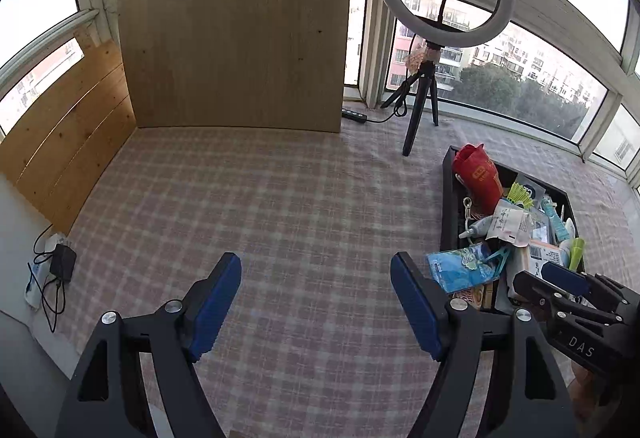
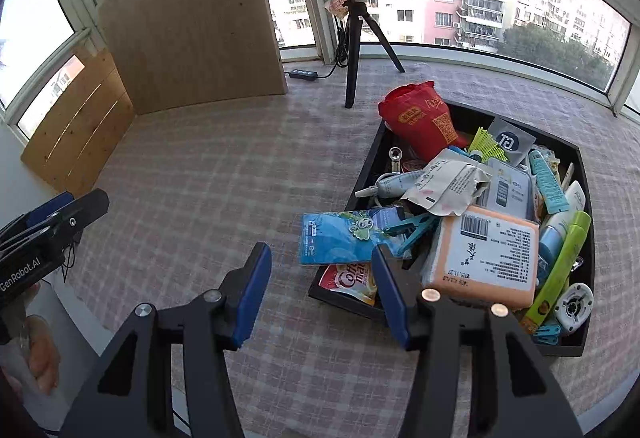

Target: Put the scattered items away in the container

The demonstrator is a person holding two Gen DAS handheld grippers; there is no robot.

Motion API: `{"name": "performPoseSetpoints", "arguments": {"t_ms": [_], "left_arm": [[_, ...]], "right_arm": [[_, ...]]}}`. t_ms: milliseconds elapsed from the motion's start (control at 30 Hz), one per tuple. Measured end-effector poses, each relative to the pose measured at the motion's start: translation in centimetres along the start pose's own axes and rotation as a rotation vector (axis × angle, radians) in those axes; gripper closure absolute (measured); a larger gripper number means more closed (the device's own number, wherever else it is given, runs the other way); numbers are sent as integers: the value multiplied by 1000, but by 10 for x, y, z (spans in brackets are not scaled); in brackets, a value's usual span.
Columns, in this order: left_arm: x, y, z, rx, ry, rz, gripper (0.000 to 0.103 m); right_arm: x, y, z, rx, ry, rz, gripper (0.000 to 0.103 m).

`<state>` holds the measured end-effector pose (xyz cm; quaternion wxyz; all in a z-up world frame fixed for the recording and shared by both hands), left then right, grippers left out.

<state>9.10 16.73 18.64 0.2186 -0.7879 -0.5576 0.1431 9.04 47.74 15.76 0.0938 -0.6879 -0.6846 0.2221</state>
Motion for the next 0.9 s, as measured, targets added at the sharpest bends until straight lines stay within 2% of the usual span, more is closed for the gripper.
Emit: {"name": "performPoseSetpoints", "arguments": {"t_ms": [267, 500, 700, 833, 900], "left_arm": [[-45, 18, -1, -36, -49, -107, 27], [-70, 21, 9, -68, -44, -169, 27], [-83, 17, 24, -100, -38, -178, 26], [-89, 12, 25, -62, -53, -155, 26], [-94, 8, 30, -71, -45, -160, 25]], "right_arm": [[-59, -1, 24, -52, -74, -110, 51], [-88, -3, 41, -87, -86, -157, 51], [-102, -6, 53, -107, -75, -163, 51], [-109, -12, 60, -114, -64, -159, 51], [-111, -14, 65, -119, -63, -150, 51]]}}
Point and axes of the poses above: each gripper's, at about its wrist camera, not at the fingertips, and z roughly the way its jaws point, x to its right, y to its underside, the point moved 1 cm from there along z, roughly the way its jaws point, and after that the axes turned 7 degrees about -x, right-handed, at the moved point
